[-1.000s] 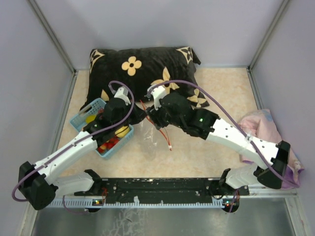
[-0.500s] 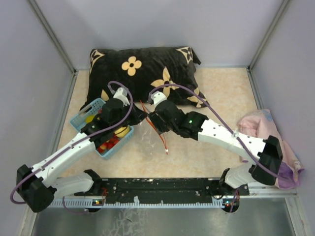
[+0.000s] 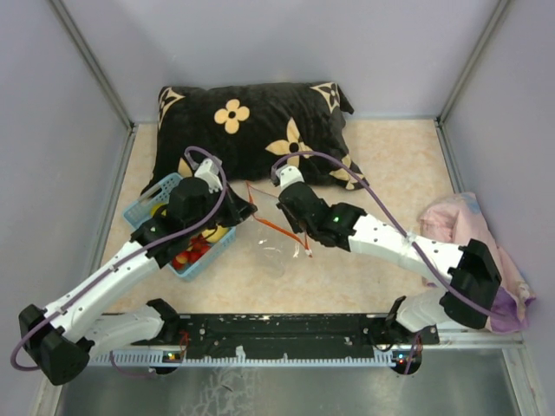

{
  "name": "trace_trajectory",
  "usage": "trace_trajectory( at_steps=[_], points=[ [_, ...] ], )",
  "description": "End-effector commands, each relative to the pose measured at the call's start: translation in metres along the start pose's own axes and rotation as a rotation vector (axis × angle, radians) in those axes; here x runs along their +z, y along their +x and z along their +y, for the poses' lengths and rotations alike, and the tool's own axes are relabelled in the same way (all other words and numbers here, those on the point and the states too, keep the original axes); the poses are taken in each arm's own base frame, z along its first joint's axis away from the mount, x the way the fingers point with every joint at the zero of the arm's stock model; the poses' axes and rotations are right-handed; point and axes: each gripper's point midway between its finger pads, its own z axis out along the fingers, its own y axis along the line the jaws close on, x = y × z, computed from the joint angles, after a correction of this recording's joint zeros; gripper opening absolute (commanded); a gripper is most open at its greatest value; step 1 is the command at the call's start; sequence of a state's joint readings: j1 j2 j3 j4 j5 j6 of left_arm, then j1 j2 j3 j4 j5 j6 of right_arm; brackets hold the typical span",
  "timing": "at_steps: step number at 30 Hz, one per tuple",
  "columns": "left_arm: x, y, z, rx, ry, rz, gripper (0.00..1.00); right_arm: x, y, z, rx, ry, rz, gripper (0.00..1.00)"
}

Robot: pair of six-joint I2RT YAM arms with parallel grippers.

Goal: Place the food in the zip-top bag and seal the zipper
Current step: Open the zipper of the food storage bag.

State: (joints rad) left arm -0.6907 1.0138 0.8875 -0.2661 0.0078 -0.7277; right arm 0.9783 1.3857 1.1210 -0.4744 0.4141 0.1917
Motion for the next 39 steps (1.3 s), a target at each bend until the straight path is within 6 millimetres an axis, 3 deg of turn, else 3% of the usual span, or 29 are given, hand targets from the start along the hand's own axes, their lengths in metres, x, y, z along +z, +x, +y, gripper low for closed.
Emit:
trace_trajectory(
  at_steps=[1, 8, 15, 19, 24, 28, 34, 39],
  points=[
    [-0.016, -0.002, -0.001, 0.041, 0.0, 0.021, 0.0, -0.027, -0.054, -0.035, 0.028, 0.122, -0.162, 0.0],
    [-0.03, 0.008, 0.028, 0.093, -0.121, 0.047, 0.0, -0.044, -0.068, -0.062, -0.029, 0.237, -0.169, 0.0],
    [-0.042, 0.008, 0.046, 0.118, -0.196, 0.025, 0.0, -0.047, -0.076, -0.066, 0.003, 0.282, -0.187, 0.0],
    [-0.042, 0.002, 0.037, 0.081, -0.151, -0.013, 0.17, -0.041, -0.079, -0.051, -0.008, 0.305, -0.197, 0.0],
    [-0.039, -0.004, 0.026, -0.02, -0.113, -0.055, 0.61, -0.03, -0.084, -0.024, 0.034, 0.315, -0.215, 0.0],
    [-0.036, -0.004, 0.017, -0.108, -0.065, -0.07, 0.78, -0.025, -0.086, -0.007, 0.054, 0.342, -0.228, 0.0],
    [-0.027, 0.006, 0.026, -0.205, -0.068, -0.081, 0.9, -0.019, -0.091, 0.017, 0.106, 0.308, -0.249, 0.0],
    [-0.023, -0.003, 0.031, -0.241, -0.096, -0.136, 0.92, -0.015, -0.091, 0.03, 0.133, 0.268, -0.254, 0.0]
  ],
)
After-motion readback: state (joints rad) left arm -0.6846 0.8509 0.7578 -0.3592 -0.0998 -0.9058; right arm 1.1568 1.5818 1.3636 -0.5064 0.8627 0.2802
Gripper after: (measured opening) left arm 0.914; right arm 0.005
